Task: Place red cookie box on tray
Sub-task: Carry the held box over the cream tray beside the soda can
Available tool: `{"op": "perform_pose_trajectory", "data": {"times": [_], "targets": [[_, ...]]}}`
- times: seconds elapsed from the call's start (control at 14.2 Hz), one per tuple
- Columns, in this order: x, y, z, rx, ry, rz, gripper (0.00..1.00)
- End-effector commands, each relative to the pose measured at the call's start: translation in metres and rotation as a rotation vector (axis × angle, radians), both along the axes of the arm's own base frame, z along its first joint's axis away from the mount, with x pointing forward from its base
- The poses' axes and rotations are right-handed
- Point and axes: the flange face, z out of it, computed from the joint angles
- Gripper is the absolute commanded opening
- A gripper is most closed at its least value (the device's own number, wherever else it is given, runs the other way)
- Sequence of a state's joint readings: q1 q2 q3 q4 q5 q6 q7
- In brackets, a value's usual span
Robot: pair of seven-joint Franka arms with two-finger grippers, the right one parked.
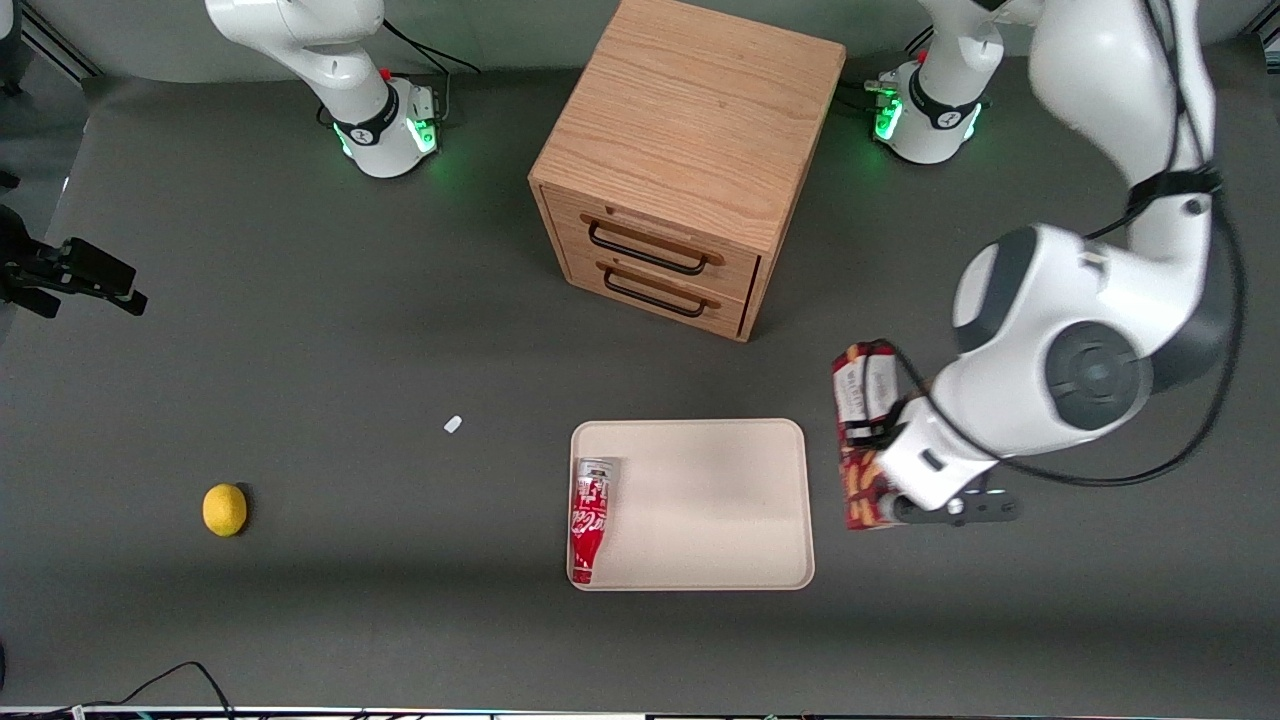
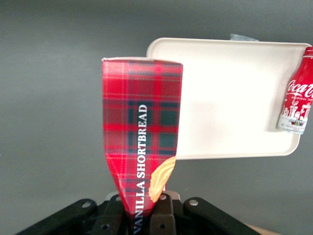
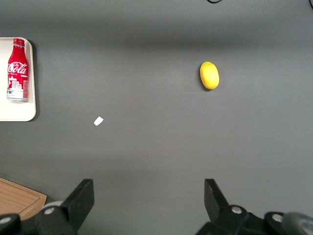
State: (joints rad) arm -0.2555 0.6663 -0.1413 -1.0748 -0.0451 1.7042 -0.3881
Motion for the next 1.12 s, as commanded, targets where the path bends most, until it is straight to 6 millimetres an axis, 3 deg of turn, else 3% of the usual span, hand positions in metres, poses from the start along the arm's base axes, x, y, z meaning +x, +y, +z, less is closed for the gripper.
{"op": "perform_pose_trajectory", "data": {"times": [0.0,0.21,0.56,0.77,1.05], "targets": [[0.009,-0.033,-0.036,0.047,-0.037,-0.012,0.00],[0.005,-0.060,-0.087,0.088,-0.045,-0.029,0.00],[0.006,-0.069,-0.157,0.130,-0.080,-0.044,0.00],[0.006,-0.072,-0.183,0.135,-0.099,-0.056,0.00],[0.005,-0.071,-0.194,0.130,-0.106,-0.050,0.00]]}}
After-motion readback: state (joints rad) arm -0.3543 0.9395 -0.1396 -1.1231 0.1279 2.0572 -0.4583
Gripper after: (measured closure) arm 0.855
